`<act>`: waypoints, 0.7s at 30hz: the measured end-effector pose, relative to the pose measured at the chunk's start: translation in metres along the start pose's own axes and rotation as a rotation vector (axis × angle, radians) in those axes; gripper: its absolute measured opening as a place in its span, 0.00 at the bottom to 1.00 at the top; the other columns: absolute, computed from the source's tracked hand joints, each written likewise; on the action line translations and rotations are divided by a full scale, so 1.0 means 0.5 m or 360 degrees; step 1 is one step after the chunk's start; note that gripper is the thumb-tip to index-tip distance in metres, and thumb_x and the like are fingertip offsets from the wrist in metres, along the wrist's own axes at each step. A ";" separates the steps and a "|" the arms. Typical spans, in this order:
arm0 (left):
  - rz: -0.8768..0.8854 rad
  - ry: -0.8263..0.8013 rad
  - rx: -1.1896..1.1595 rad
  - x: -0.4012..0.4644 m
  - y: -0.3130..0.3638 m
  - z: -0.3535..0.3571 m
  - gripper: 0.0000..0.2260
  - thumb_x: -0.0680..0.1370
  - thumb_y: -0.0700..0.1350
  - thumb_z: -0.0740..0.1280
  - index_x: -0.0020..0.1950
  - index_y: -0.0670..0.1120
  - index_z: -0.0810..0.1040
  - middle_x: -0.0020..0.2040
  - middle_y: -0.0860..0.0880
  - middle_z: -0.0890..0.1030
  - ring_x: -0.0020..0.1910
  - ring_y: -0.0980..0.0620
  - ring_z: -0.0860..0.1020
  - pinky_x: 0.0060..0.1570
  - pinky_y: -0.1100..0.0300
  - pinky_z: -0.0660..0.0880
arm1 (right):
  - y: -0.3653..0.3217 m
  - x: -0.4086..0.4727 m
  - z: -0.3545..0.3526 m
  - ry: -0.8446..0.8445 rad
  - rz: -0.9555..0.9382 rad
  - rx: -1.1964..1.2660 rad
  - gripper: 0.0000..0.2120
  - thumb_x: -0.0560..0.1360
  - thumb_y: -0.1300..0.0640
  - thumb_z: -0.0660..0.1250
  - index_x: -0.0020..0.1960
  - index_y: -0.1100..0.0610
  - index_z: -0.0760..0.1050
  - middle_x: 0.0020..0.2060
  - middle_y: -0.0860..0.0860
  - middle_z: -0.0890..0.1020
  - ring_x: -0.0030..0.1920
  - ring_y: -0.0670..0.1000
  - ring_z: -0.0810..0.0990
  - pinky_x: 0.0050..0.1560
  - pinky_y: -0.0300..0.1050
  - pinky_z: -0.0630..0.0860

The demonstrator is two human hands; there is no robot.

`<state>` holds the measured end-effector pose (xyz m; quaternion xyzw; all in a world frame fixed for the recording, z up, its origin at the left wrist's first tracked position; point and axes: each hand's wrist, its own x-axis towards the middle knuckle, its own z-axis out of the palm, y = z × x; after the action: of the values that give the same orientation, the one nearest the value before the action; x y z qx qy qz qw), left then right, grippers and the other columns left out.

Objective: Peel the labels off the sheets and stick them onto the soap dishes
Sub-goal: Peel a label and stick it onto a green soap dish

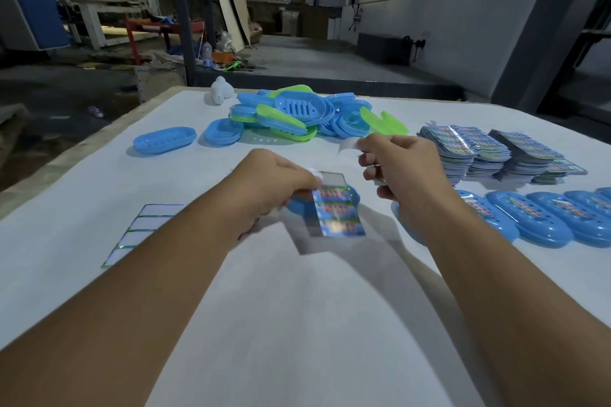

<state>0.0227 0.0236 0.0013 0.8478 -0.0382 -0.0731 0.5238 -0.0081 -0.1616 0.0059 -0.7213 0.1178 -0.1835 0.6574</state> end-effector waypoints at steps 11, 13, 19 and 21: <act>-0.0038 -0.0250 0.0849 -0.002 -0.004 0.007 0.14 0.71 0.58 0.75 0.39 0.47 0.85 0.32 0.53 0.84 0.33 0.57 0.81 0.26 0.63 0.73 | 0.006 -0.001 0.004 -0.0023 -0.0058 -0.0126 0.06 0.72 0.54 0.72 0.38 0.55 0.82 0.28 0.46 0.82 0.26 0.44 0.76 0.22 0.35 0.68; 0.0052 -0.0086 0.0957 0.000 -0.010 0.007 0.14 0.71 0.60 0.74 0.39 0.50 0.83 0.35 0.53 0.83 0.38 0.55 0.80 0.32 0.59 0.73 | 0.008 -0.003 0.005 -0.0022 -0.0134 -0.0216 0.07 0.72 0.54 0.72 0.37 0.55 0.82 0.28 0.47 0.83 0.26 0.43 0.77 0.23 0.36 0.70; 0.0451 0.0241 -0.0027 -0.002 -0.004 0.019 0.10 0.75 0.56 0.72 0.39 0.50 0.83 0.31 0.56 0.81 0.36 0.58 0.79 0.37 0.59 0.72 | 0.017 -0.008 0.017 0.0064 -0.0513 -0.0722 0.09 0.70 0.50 0.73 0.33 0.53 0.81 0.29 0.43 0.83 0.28 0.41 0.76 0.33 0.41 0.75; 0.0515 0.0209 -0.0127 -0.005 -0.001 0.025 0.09 0.76 0.54 0.72 0.40 0.51 0.84 0.28 0.58 0.78 0.30 0.62 0.75 0.36 0.60 0.72 | 0.019 -0.010 0.021 0.0049 -0.0585 -0.0774 0.09 0.71 0.50 0.73 0.33 0.51 0.80 0.28 0.40 0.82 0.28 0.39 0.76 0.32 0.40 0.73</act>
<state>0.0181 0.0133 -0.0045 0.8122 -0.1370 0.0662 0.5633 -0.0074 -0.1510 -0.0048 -0.8640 0.0357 -0.2766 0.4192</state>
